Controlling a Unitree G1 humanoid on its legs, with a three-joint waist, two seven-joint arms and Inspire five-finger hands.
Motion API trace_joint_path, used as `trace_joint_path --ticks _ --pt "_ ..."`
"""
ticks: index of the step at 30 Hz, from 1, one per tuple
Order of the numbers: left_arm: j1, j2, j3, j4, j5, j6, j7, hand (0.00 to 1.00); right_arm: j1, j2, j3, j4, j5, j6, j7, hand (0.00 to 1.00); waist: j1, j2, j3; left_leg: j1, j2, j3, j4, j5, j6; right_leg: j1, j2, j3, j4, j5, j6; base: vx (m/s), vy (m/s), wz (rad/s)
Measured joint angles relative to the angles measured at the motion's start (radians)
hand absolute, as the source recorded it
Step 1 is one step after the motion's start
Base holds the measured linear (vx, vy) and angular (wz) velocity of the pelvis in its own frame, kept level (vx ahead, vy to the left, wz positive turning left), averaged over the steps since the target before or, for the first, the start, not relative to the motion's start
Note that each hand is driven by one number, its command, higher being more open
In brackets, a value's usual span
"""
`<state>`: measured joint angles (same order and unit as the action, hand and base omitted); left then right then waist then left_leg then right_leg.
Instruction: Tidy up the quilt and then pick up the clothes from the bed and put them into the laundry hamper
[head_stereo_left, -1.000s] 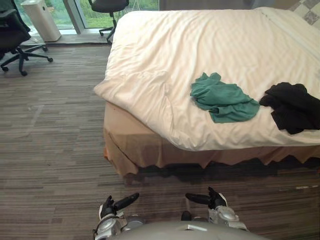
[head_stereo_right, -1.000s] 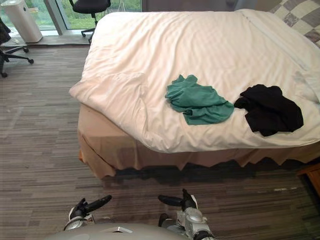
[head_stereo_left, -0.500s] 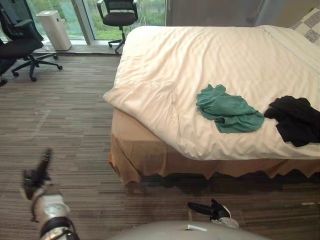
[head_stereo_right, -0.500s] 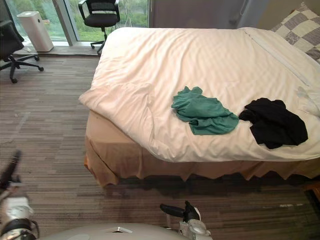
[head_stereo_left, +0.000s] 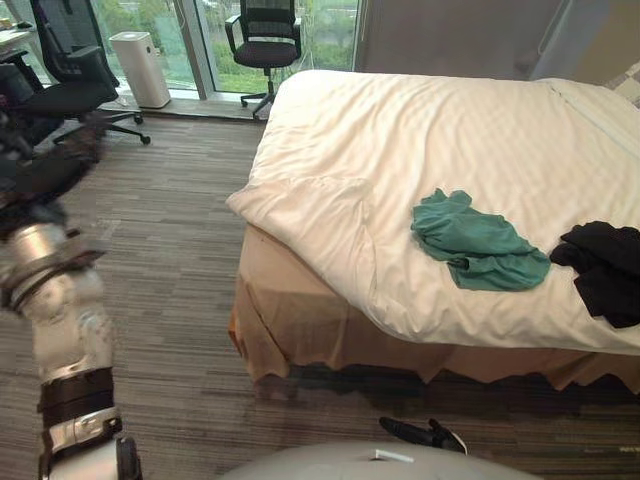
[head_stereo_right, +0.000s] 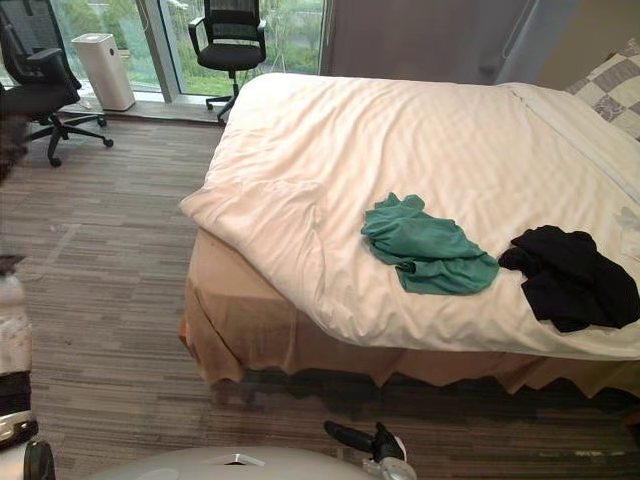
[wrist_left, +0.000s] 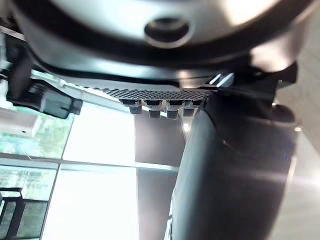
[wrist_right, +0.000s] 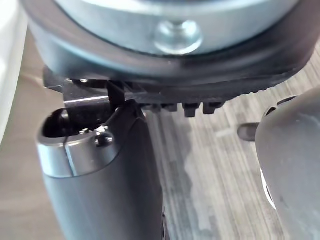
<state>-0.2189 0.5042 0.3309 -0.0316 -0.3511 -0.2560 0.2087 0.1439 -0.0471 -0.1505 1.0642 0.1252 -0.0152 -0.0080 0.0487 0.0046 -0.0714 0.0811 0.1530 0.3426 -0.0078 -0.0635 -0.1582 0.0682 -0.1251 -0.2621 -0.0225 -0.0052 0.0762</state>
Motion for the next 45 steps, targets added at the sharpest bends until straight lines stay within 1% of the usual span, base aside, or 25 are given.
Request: trace_joint_path --ticks 3,4,5,6,7,8,11,13,15,18,20,22,23,24,25,28,30,31,34,35,39,41,42,43,45 --pt "-0.073 0.024 -0.115 -0.023 0.166 0.02 -0.023 1.0 -0.002 -0.012 0.0 -0.001 0.0 0.0 0.008 1.0 -0.005 0.015 -0.011 -0.009 0.001 0.036 0.002 0.0 0.0 -0.027 0.0 0.024 0.002 0.0 0.0 0.02 0.015 -0.23" --pt "-0.09 0.024 -0.135 -0.024 0.193 0.022 -0.029 1.0 -0.003 -0.015 0.0 -0.003 0.0 0.0 0.008 1.0 -0.009 0.016 -0.013 -0.013 0.001 0.038 0.001 0.001 -0.001 -0.033 0.0 0.025 0.002 0.0 0.0 0.0 -0.001 -0.16" --pt "-0.116 0.024 -0.168 -0.024 0.246 0.026 -0.032 1.0 -0.004 -0.02 0.001 -0.011 0.0 0.0 0.007 1.0 -0.024 0.024 -0.017 -0.029 0.001 0.039 0.001 0.003 0.0 -0.05 0.0 0.026 0.003 0.0 0.0 -0.01 -0.006 -0.06" --pt "-0.139 0.024 -0.193 -0.024 0.273 0.034 -0.038 1.0 -0.005 -0.022 0.001 -0.019 0.0 0.0 0.007 1.0 -0.029 0.03 -0.016 -0.04 0.001 0.041 0.0 0.006 0.0 -0.063 0.0 0.028 0.004 0.001 -0.001 -0.02 -0.014 -0.21" --pt "-0.182 0.023 -0.249 -0.021 0.308 0.054 -0.041 1.0 -0.006 -0.028 0.003 -0.02 -0.001 0.001 0.007 1.0 -0.031 0.034 -0.014 -0.042 0.002 0.059 -0.016 0.016 -0.001 -0.086 0.004 0.046 0.005 0.004 0.0 -0.02 -0.013 -0.27" --pt "-0.199 0.023 -0.269 -0.017 0.323 0.06 -0.042 1.0 -0.007 -0.028 0.004 -0.02 0.0 0.002 0.007 1.0 -0.031 0.035 -0.014 -0.046 0.002 0.066 -0.019 0.018 -0.002 -0.093 0.006 0.051 0.004 0.006 -0.002 -0.03 -0.023 -0.27" --pt "-0.268 0.021 -0.344 0.011 0.37 0.085 -0.062 1.0 -0.021 -0.028 0.016 -0.023 -0.001 0.002 0.0 1.0 -0.056 0.035 -0.014 -0.078 0.003 0.079 -0.036 0.035 0.001 -0.142 0.01 0.062 0.006 0.016 -0.004 -0.03 -0.024 -0.16" --pt "-0.315 0.018 -0.38 0.074 0.407 0.102 -0.071 1.0 -0.021 -0.029 0.025 -0.03 0.0 0.004 -0.002 1.0 -0.058 0.032 -0.011 -0.081 0.0 0.1 -0.049 0.042 0.002 -0.163 0.012 0.083 0.006 0.022 -0.003 -0.03 -0.014 -0.28" --pt "-0.37 0.011 -0.415 0.162 0.439 0.137 -0.08 1.0 -0.022 -0.027 0.046 -0.048 -0.001 0.006 -0.004 1.0 -0.069 0.025 -0.003 -0.092 -0.001 0.112 -0.049 0.043 0.003 -0.182 0.012 0.098 0.007 0.028 -0.001 -0.03 -0.017 -0.17" --pt "-0.426 0.008 -0.446 0.244 0.441 0.175 -0.093 1.0 -0.031 -0.024 0.067 -0.059 0.0 0.007 -0.005 1.0 -0.078 0.013 0.01 -0.112 -0.002 0.122 -0.049 0.048 0.005 -0.222 0.011 0.107 0.03 0.028 -0.001 -0.04 -0.028 -0.13" --pt "-0.511 0.001 -0.49 0.339 0.449 0.223 -0.124 1.0 -0.057 -0.015 0.088 -0.063 0.0 0.011 -0.012 1.0 -0.077 -0.006 0.049 -0.147 -0.002 0.13 -0.048 0.058 0.01 -0.268 0.011 0.121 0.04 0.041 -0.003 -0.07 -0.053 -0.12" --pt "-0.55 -0.011 -0.497 0.389 0.486 0.245 -0.13 1.0 -0.067 -0.015 0.1 -0.073 0.001 0.012 -0.015 1.0 -0.078 -0.009 0.06 -0.174 -0.003 0.132 -0.049 0.064 0.013 -0.298 0.011 0.125 0.039 0.053 -0.003 -0.05 -0.042 -0.06" --pt "-0.591 -0.026 -0.499 0.444 0.506 0.257 -0.13 1.0 -0.078 -0.015 0.111 -0.084 0.001 0.013 -0.017 1.0 -0.077 -0.012 0.085 -0.179 -0.004 0.134 -0.049 0.067 0.015 -0.304 0.011 0.13 0.039 0.059 -0.003 -0.05 -0.038 -0.08" --pt "-0.633 -0.037 -0.503 0.512 0.522 0.262 -0.131 1.0 -0.09 -0.015 0.123 -0.09 0.001 0.015 -0.02 1.0 -0.078 -0.016 0.105 -0.182 -0.004 0.135 -0.049 0.07 0.015 -0.309 0.011 0.131 0.039 0.063 -0.004 -0.06 -0.039 -0.07" --pt "-0.649 -0.039 -0.504 0.542 0.526 0.264 -0.132 1.0 -0.095 -0.014 0.124 -0.096 0.002 0.015 -0.02 1.0 -0.08 -0.019 0.111 -0.188 -0.004 0.137 -0.049 0.072 0.015 -0.316 0.011 0.132 0.039 0.065 -0.003 -0.07 -0.046 -0.07" --pt "-0.759 -0.058 -0.535 0.709 0.577 0.264 -0.136 1.0 -0.124 0.001 0.132 -0.108 0.009 0.008 -0.025 1.0 -0.08 -0.026 0.133 -0.244 -0.004 0.14 -0.049 0.086 0.021 -0.376 0.012 0.137 0.039 0.087 -0.004 -0.07 -0.06 -0.07" --pt "-0.798 -0.058 -0.555 0.775 0.604 0.264 -0.139 1.0 -0.139 0.004 0.148 -0.114 0.015 0.002 -0.028 1.0 -0.079 -0.03 0.154 -0.256 -0.002 0.153 -0.052 0.091 0.022 -0.399 0.018 0.155 0.038 0.106 0.0 -0.05 -0.035 -0.18" --pt "-0.815 -0.059 -0.571 0.808 0.625 0.263 -0.143 0.0 -0.143 0.004 0.161 -0.125 0.021 -0.003 -0.03 1.0 -0.082 -0.03 0.163 -0.271 -0.001 0.156 -0.052 0.093 0.025 -0.417 0.019 0.161 0.038 0.116 0.01 -0.05 -0.019 -0.15" --pt "-0.854 -0.065 -0.605 0.871 0.673 0.26 -0.145 0.0 -0.163 0.005 0.174 -0.128 0.032 -0.018 -0.037 1.0 -0.083 -0.035 0.184 -0.296 -0.002 0.173 -0.059 0.102 0.028 -0.455 0.023 0.183 0.035 0.141 0.015 -0.03 -0.004 -0.19" --pt "-0.866 -0.071 -0.615 0.898 0.696 0.259 -0.145 0.0 -0.171 0.005 0.187 -0.129 0.045 -0.023 -0.043 1.0 -0.086 -0.035 0.188 -0.304 -0.003 0.177 -0.068 0.109 0.03 -0.469 0.023 0.188 0.034 0.149 0.024 -0.02 0.011 -0.11" --pt "-0.891 -0.075 -0.649 0.968 0.75 0.249 -0.166 0.0 -0.193 0.006 0.204 -0.117 0.046 -0.022 -0.047 1.0 -0.101 -0.035 0.195 -0.306 -0.004 0.179 -0.074 0.114 0.031 -0.474 0.024 0.187 0.032 0.154 0.032 0.0 0.003 -0.02" --pt "-0.906 -0.074 -0.667 0.985 0.77 0.239 -0.188 0.0 -0.2 0.007 0.213 -0.113 0.046 -0.022 -0.046 1.0 -0.1 -0.035 0.195 -0.306 -0.004 0.179 -0.074 0.115 0.031 -0.473 0.024 0.187 0.032 0.157 0.036 0.01 0.002 0.12" --pt "-0.914 -0.075 -0.732 1.004 0.791 0.229 -0.268 0.0 -0.202 0.01 0.221 -0.086 0.044 -0.023 -0.046 1.0 -0.1 -0.035 0.195 -0.263 -0.007 0.155 -0.074 0.117 0.032 -0.402 0.018 0.171 0.003 0.158 0.037 0.01 0.002 0.38" --pt "-0.89 -0.073 -0.767 1.002 0.788 0.207 -0.29 0.0 -0.199 0.01 0.221 -0.076 0.042 -0.021 -0.047 1.0 -0.096 -0.031 0.194 -0.243 -0.005 0.141 -0.072 0.117 0.031 -0.37 0.017 0.156 -0.002 0.158 0.037 0.0 0.003 0.42" --pt "-0.848 -0.049 -0.796 0.947 0.781 0.202 -0.308 0.0 -0.197 0.012 0.22 -0.077 0.038 -0.022 -0.046 1.0 -0.084 -0.029 0.193 -0.242 -0.009 0.133 -0.071 0.121 0.034 -0.365 0.012 0.155 -0.005 0.158 0.037 -0.02 0.002 0.15"
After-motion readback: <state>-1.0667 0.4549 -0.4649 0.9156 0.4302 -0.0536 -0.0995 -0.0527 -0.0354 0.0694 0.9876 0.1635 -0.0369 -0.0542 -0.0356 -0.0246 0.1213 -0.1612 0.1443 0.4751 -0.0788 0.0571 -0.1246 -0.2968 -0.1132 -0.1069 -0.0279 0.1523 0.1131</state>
